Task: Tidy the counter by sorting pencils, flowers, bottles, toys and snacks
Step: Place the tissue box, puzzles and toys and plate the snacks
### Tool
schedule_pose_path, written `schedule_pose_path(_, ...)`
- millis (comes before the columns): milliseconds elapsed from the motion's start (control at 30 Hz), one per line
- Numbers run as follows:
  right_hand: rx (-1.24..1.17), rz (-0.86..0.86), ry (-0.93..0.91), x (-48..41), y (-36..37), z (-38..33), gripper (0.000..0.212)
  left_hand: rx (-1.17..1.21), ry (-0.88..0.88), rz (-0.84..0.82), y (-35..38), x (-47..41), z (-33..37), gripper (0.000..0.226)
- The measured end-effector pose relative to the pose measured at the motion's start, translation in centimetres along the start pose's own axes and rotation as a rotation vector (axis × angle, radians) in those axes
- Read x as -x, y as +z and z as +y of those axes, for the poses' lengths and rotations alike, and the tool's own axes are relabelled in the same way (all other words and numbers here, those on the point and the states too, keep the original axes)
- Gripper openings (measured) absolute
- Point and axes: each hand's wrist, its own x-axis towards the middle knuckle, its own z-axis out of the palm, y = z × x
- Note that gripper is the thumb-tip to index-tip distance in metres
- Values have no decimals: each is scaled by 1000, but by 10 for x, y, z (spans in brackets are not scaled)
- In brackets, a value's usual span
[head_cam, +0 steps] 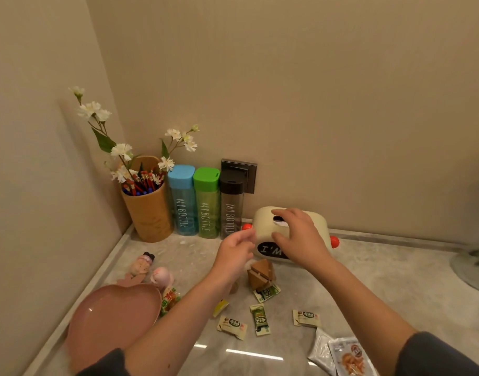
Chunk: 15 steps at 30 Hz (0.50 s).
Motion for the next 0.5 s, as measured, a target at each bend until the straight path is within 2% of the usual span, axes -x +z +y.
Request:
schedule_pose_path(100,-174,6,46,18,2,-14,32,-105,127,33,-15,8,-8,32)
schedule_pose_path(167,-194,-53,97,32,11,-17,25,-214,195,74,-26,12,-21,34)
schedule_pose_path(200,-168,-102,124,39,18,-15,29,-280,219,96,-31,14,-28,35)
schedule_pose_path(333,-52,-313,167,59,51,-7,71,-677,304,84,-45,19,-53,50)
schedule_pose_path(400,-89,-313,191,64,63,-3,78,-793,286,31,-46,16,-61,62)
schedule_pose_path(500,-125,-249,203,69,75,3,77,-939,299,25,-44,11,-67,72)
